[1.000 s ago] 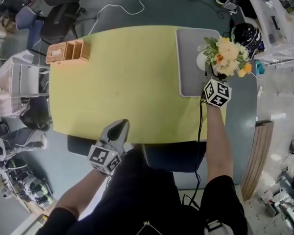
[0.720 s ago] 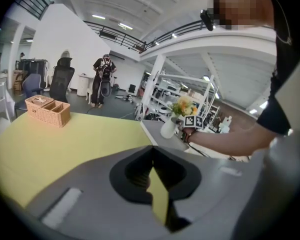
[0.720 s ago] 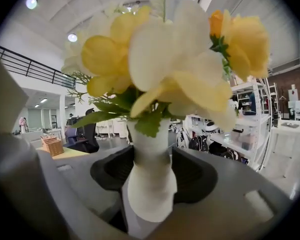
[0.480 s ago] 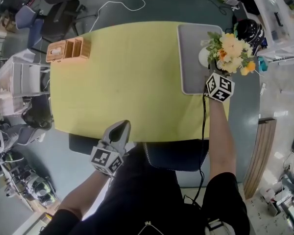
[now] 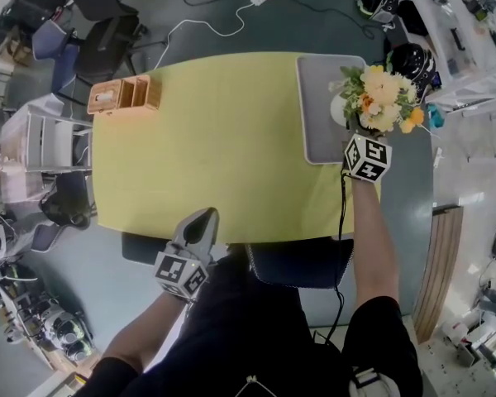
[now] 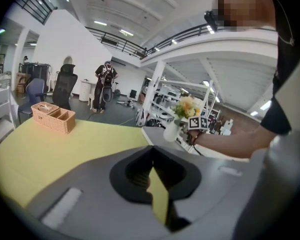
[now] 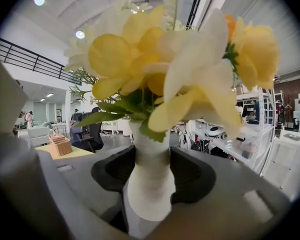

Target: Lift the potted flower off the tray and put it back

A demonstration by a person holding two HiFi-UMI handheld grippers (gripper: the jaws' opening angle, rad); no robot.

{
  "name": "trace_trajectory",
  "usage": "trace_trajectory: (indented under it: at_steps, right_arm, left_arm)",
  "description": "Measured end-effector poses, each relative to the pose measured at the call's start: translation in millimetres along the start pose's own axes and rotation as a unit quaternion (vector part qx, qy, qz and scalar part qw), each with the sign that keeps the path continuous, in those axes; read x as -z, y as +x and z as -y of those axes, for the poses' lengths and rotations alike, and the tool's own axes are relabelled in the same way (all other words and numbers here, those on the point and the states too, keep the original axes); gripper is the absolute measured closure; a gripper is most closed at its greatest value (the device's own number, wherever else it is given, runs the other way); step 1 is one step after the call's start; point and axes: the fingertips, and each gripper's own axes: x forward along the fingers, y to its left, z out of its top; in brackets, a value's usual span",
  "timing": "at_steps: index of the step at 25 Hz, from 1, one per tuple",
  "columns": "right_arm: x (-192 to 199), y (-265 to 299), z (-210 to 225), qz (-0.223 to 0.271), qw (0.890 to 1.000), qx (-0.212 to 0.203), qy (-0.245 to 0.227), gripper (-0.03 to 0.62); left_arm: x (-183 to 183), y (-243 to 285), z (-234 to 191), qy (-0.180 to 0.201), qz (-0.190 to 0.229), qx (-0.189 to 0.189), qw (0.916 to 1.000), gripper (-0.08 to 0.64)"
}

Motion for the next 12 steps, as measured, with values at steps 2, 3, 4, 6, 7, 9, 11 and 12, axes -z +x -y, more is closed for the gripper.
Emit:
trace_trajectory:
  at_steps: [2,3,4,6,7,9,11,12]
  right_arm:
    - [-11.7,-13.0,-14.0,-0.003,1.000,-0.012,-0.004,0.373]
    - [-17.6,-19.8,-21.7,-0.004,1.000,-0.019,-0.007,0.373]
    - [-24.0,-26.2,-29.4,-0.005,1.000,-0.025,-0.010,0.373]
    - [-37.6,-38.5,-45.3,-0.003,0.999,-0.035,-0.014,0.373]
    - [-44.0,-45.0,-53.9,-0.001,0.999,-0.041,-0.015,0.373]
    - [-55.4,-59.3,-72.3,0.000,0.999,-0.052,-0.017,0.373]
    - [-66.5,-74.7,-90.5,-0.001,0.998,-0.063,-0.021,0.373]
    - [-72.4,-82.8,-99.3,-0.003,0.997,-0.069,-0.023,0.373]
  left_arm:
    - [-4.9,-9.7,-1.7,0.009,0.013,0.006,0.9999,0.552]
    - [-5.9,-14.5,-2.3,0.014,0.015,0.010,0.9997,0.552]
    - [-8.3,-18.4,-2.5,0.016,0.017,0.014,0.9996,0.552]
    - [-17.3,-24.1,-2.3,0.013,0.024,0.019,0.9994,0.552]
    - [-21.5,-27.1,-2.6,0.014,0.029,0.022,0.9992,0.552]
    - [-28.0,-34.6,-3.6,0.015,0.038,0.028,0.9988,0.552]
    - [-34.0,-43.5,-3.0,0.013,0.045,0.034,0.9983,0.552]
    - [-37.4,-48.5,-1.9,0.012,0.050,0.037,0.9980,0.552]
